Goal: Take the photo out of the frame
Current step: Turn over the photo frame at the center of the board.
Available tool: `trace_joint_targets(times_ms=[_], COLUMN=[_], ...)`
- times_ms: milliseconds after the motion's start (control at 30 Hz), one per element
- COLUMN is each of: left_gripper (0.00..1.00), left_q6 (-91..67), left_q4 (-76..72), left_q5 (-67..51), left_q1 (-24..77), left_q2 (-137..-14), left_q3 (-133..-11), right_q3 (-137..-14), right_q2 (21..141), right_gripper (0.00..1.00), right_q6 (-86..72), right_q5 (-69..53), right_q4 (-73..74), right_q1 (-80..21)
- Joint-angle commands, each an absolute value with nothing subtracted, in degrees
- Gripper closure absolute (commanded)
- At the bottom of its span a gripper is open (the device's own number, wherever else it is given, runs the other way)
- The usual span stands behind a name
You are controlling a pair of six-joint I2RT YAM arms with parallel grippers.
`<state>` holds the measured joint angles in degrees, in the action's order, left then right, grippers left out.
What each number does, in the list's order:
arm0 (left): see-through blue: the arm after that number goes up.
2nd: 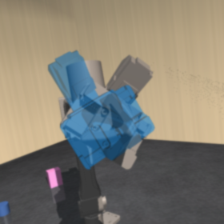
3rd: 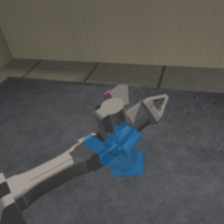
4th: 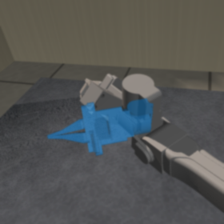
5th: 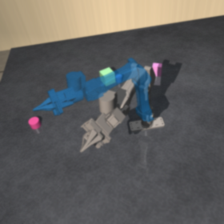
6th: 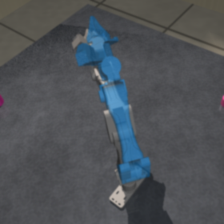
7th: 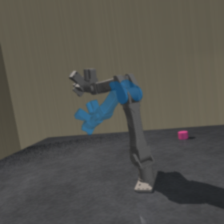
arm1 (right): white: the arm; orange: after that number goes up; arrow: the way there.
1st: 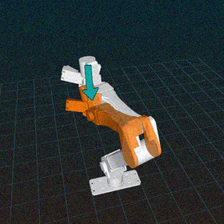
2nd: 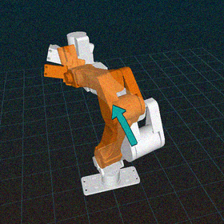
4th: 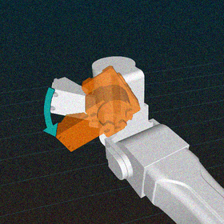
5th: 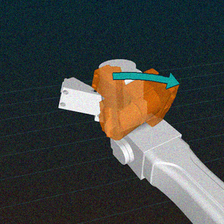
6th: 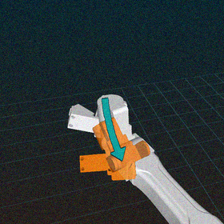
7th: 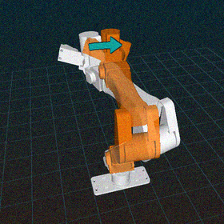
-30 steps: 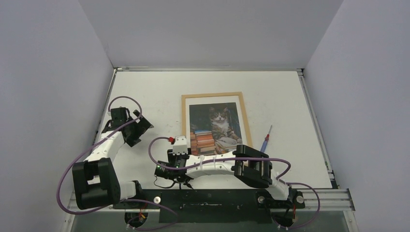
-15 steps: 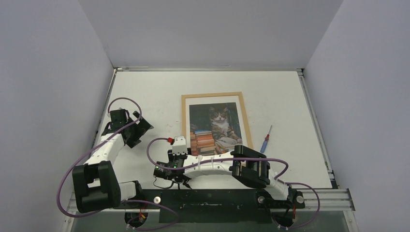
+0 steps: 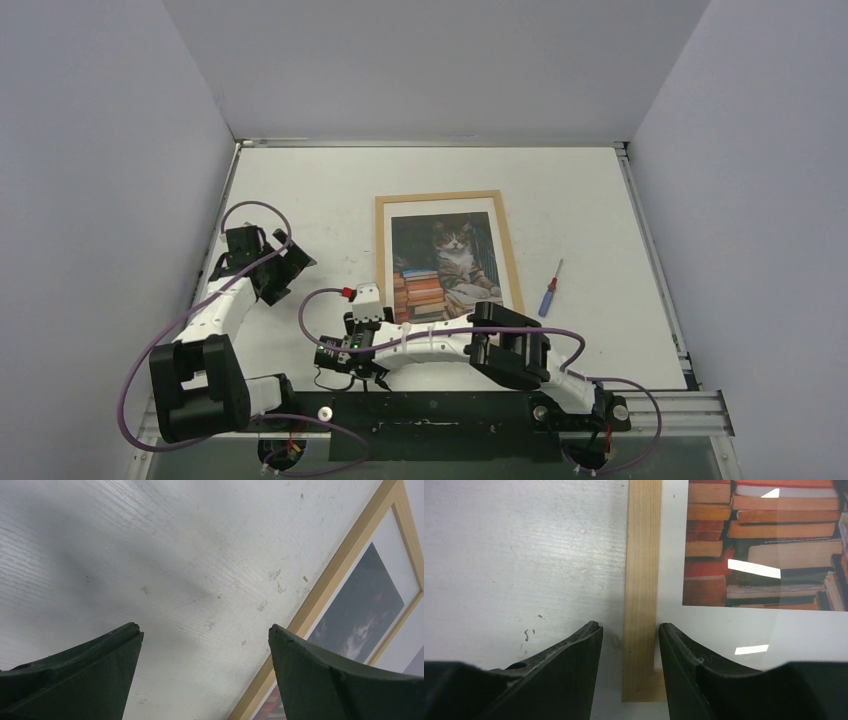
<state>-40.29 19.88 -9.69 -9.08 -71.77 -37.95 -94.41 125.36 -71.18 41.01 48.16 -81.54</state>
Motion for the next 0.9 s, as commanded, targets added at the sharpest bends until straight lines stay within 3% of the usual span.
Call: trace_joint_targets(times_ms=[0, 233, 867], left_gripper=[0.03, 0.03, 0.03], left_q6=[-40.17, -40.52, -40.73], left_q4=[17.16, 16.69, 15.41], left_q5=[-10.46, -9.95, -11.69], left_q1=[-9.77, -9.76, -9.76], left_q2=[-70.71, -69.23, -69.39], left_q3=[-38.63, -37.83, -37.43], right_q3=[-96.57, -96.44, -98.5], right_q2=[126.11, 126.38, 126.66], right_gripper=[0.54, 0.56, 0.84], right_q6=[-71.76, -71.81, -71.61], right_q5=[42.08, 42.29, 44.31], right_q4=[50.39, 50.52, 53.03], right_q1=[-81.7, -81.61, -81.9])
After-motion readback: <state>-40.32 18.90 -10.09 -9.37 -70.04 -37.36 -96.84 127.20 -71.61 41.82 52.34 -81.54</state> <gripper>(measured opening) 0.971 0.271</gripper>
